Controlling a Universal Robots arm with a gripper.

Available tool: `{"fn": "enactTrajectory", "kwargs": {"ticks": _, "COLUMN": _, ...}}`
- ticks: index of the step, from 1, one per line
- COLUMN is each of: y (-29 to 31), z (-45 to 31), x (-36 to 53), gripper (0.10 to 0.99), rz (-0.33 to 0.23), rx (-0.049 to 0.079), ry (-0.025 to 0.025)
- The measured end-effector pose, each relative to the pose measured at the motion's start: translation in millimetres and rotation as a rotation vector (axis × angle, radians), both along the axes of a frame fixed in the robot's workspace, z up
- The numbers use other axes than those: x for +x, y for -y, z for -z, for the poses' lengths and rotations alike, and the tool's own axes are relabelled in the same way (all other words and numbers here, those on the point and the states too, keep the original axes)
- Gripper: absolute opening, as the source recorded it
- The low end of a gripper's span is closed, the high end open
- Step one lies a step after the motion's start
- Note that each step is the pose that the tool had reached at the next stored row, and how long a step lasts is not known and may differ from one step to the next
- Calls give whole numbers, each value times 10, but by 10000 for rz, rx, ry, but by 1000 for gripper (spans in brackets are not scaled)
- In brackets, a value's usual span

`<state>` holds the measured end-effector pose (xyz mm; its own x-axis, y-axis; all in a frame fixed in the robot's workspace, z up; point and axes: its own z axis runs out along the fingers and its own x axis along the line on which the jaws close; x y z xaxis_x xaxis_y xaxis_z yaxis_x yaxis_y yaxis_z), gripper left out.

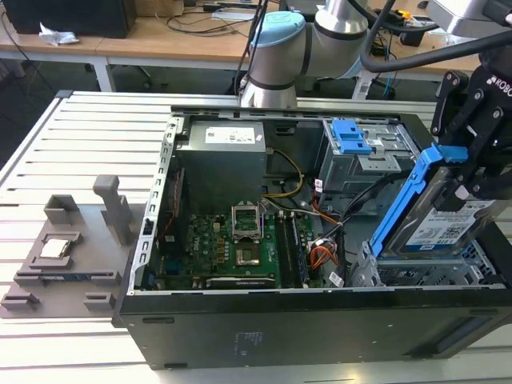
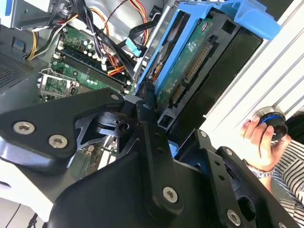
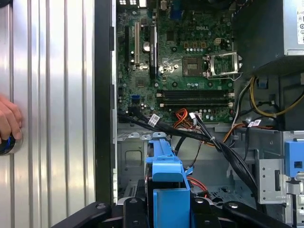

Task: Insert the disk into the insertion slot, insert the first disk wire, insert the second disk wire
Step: 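Insert the disk into the insertion slot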

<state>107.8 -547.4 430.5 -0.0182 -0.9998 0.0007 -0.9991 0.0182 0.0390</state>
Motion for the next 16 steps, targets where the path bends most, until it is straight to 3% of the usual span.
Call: {"fn": "enactTrajectory", "kwargs": {"ticks": 16, "y": 0, "z": 115, "x": 1, "gripper": 361, "rz": 0, "rx": -1, "ry": 0}}
